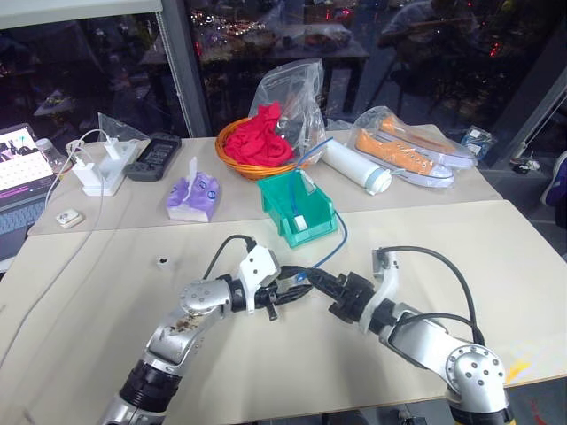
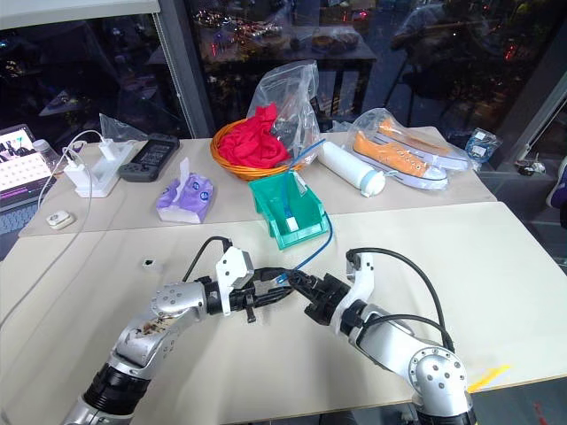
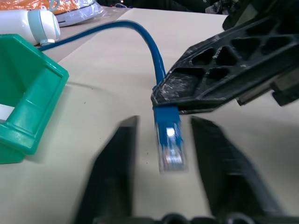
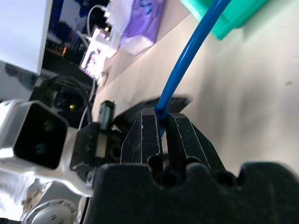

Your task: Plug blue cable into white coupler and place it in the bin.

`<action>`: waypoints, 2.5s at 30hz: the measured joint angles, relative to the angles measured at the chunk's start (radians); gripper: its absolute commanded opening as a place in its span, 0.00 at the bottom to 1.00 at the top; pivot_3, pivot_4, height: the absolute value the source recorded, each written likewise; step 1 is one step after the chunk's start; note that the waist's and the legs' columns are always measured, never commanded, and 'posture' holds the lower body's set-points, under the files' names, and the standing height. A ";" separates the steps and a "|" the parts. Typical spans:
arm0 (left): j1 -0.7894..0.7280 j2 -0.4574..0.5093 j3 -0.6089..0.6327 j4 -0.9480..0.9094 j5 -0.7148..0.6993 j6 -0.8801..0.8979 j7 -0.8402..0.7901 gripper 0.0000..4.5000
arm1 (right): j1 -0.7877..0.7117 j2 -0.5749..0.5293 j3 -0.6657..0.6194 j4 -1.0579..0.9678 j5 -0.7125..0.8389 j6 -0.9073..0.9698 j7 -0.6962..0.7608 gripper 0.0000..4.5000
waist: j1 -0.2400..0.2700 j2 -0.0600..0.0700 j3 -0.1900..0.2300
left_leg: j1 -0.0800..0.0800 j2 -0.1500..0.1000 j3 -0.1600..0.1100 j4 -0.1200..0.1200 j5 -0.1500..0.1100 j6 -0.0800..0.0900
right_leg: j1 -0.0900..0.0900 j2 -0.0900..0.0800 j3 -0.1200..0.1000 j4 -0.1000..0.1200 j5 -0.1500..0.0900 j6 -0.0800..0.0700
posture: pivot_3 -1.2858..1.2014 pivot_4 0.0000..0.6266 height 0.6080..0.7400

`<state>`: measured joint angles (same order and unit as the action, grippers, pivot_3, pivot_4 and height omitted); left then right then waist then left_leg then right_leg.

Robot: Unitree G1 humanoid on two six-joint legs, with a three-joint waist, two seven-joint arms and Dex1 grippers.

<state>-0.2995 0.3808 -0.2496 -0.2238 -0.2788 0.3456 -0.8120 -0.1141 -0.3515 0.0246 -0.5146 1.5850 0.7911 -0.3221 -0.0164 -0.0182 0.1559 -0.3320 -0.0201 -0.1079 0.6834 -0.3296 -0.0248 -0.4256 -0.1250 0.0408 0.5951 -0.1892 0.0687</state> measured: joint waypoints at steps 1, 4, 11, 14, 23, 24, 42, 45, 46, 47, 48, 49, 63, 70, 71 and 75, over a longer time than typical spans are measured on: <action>0.000 -0.001 0.003 0.000 -0.002 0.009 0.004 0.58 | 0.000 0.000 0.000 0.000 -0.001 0.000 0.001 0.00 | 0.000 0.000 0.000 | 0.000 0.000 0.000 0.000 0.000 0.000 | 0.000 0.000 0.000 0.000 0.000 0.000 | 0.52 0.24 0.94; 0.001 -0.002 0.020 -0.001 -0.005 0.029 0.019 0.58 | 0.000 -0.001 -0.006 0.001 -0.019 -0.009 0.010 0.00 | -0.001 0.000 0.000 | 0.000 0.000 0.000 0.000 0.000 0.000 | 0.000 0.000 0.000 0.000 0.000 0.000 | 0.52 0.24 0.94; 0.064 0.018 0.122 -0.015 -0.002 0.037 0.096 0.58 | -0.027 0.003 -0.064 0.017 -0.139 -0.068 0.020 0.00 | -0.003 0.000 0.000 | 0.000 0.000 0.000 -0.001 0.000 0.000 | -0.001 0.000 0.000 0.000 0.000 0.000 | 0.52 0.24 0.94; 0.123 0.043 0.188 -0.045 -0.001 0.044 0.139 0.58 | -0.026 0.019 -0.097 0.021 -0.171 -0.097 0.021 0.00 | -0.002 0.000 0.000 | 0.000 0.000 0.000 -0.001 0.000 0.000 | -0.001 0.000 0.000 0.000 0.000 0.000 | 0.52 0.24 0.94; 0.276 -0.071 0.356 -0.250 0.011 0.105 0.437 0.58 | -0.018 0.039 -0.090 -0.061 -0.283 -0.134 0.154 0.00 | -0.003 0.000 0.000 | 0.000 0.000 0.000 -0.002 0.000 0.000 | -0.001 0.000 0.000 0.000 0.000 0.000 | 0.52 0.24 0.94; 0.316 -0.100 0.366 -0.289 0.011 0.123 0.478 0.58 | -0.017 0.037 -0.088 -0.073 -0.308 -0.138 0.171 0.00 | -0.004 0.000 0.000 | 0.000 0.000 0.000 -0.002 0.000 0.000 | -0.001 0.000 0.000 0.000 0.000 0.000 | 0.52 0.24 0.94; 0.493 -0.223 0.553 -0.267 -0.017 0.214 0.694 0.99 | -0.021 0.028 -0.016 -0.104 -0.467 -0.139 0.279 0.00 | 0.002 0.000 0.000 | 0.002 0.000 0.000 -0.002 0.000 -0.001 | 0.000 0.000 0.000 0.000 0.000 0.000 | 0.52 0.24 0.94; 0.445 -0.187 0.560 -0.186 -0.018 0.189 0.671 0.99 | -0.030 0.036 -0.004 -0.104 -0.475 -0.135 0.280 0.00 | 0.005 0.000 0.000 | 0.002 0.000 0.000 -0.002 0.000 -0.001 | 0.001 0.000 0.000 0.000 0.000 0.000 | 0.52 0.24 0.94; 0.414 -0.170 0.570 -0.144 -0.018 0.177 0.666 0.99 | -0.033 0.047 0.000 -0.104 -0.478 -0.135 0.280 0.00 | 0.004 0.000 0.000 | 0.002 0.000 0.000 -0.002 0.000 -0.001 | 0.001 0.000 0.000 0.000 0.000 0.000 | 0.52 0.24 0.94; 0.398 -0.162 0.578 -0.119 -0.018 0.167 0.663 0.99 | -0.033 0.049 0.002 -0.104 -0.480 -0.135 0.280 0.00 | 0.002 0.000 0.000 | 0.003 0.000 0.000 -0.002 0.000 -0.001 | 0.001 0.000 0.000 0.000 0.000 -0.001 | 0.52 0.24 0.94; 0.385 -0.145 0.579 -0.087 -0.015 0.145 0.652 0.99 | -0.033 0.052 0.001 -0.104 -0.483 -0.135 0.276 0.00 | 0.002 0.000 0.000 | 0.003 0.000 0.000 -0.002 0.000 -0.001 | 0.001 0.000 0.000 0.000 0.000 0.000 | 0.52 0.24 0.94; 0.375 -0.123 0.578 -0.052 -0.011 0.121 0.633 0.99 | -0.034 0.056 0.000 -0.103 -0.484 -0.135 0.272 0.00 | 0.001 0.001 0.000 | 0.003 0.000 0.000 -0.003 0.000 -0.001 | 0.001 0.000 0.000 0.000 0.000 -0.001 | 0.52 0.24 0.94; 0.187 -0.014 0.580 0.272 0.000 -0.033 0.505 0.99 | -0.055 0.074 -0.023 -0.096 -0.491 -0.134 0.231 0.00 | 0.002 0.002 -0.001 | 0.006 0.000 0.000 -0.003 0.001 -0.001 | 0.002 0.000 0.000 0.001 0.000 -0.001 | 0.52 0.24 0.94; 0.161 -0.009 0.566 0.304 0.002 -0.042 0.477 0.84 | -0.055 0.076 -0.033 -0.099 -0.476 -0.126 0.216 0.00 | 0.003 0.002 -0.001 | 0.006 0.000 0.000 -0.003 0.001 -0.001 | 0.002 0.000 0.000 0.000 0.000 -0.001 | 0.52 0.24 0.94; 0.163 -0.013 0.562 0.300 0.001 -0.041 0.476 0.75 | -0.055 0.076 -0.033 -0.100 -0.474 -0.125 0.212 0.00 | 0.003 0.002 -0.001 | 0.005 0.000 0.000 -0.003 0.001 -0.001 | 0.002 0.000 0.000 0.000 0.000 -0.001 | 0.52 0.24 0.94; 0.193 -0.027 0.548 0.257 -0.002 -0.038 0.466 0.44 | -0.055 0.074 -0.033 -0.101 -0.471 -0.115 0.210 0.00 | 0.002 0.002 -0.001 | 0.005 0.000 0.000 -0.004 0.001 -0.001 | 0.002 0.000 0.000 0.000 0.000 -0.001 | 0.52 0.24 0.94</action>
<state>-0.1063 0.3534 0.2986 0.0336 -0.2805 0.3079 -0.3461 -0.1693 -0.2773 -0.0087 -0.6157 1.1141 0.6762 -0.1118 -0.0144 -0.0165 0.1552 -0.3265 -0.0199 -0.1078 0.6799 -0.3290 -0.0261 -0.4233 -0.1249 0.0412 0.5949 -0.1894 0.0681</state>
